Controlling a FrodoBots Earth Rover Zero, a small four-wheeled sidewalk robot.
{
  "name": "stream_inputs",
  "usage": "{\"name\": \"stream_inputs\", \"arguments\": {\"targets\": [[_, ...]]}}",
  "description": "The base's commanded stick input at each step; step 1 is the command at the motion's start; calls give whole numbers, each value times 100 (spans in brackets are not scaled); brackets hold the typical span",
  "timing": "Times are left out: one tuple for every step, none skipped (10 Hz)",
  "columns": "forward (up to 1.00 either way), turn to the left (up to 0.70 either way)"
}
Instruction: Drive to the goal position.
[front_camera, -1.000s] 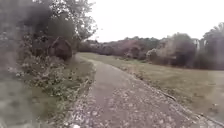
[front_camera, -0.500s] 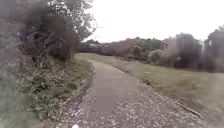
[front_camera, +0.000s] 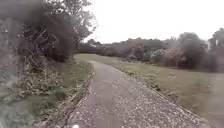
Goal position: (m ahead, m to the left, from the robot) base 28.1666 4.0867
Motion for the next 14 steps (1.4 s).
{"name": "stream_inputs", "arguments": {"targets": [[100,0],[100,0],[100,0],[100,0],[100,0],[100,0],[100,0],[100,0],[100,0],[100,0],[100,0],[100,0],[100,0],[100,0]]}}
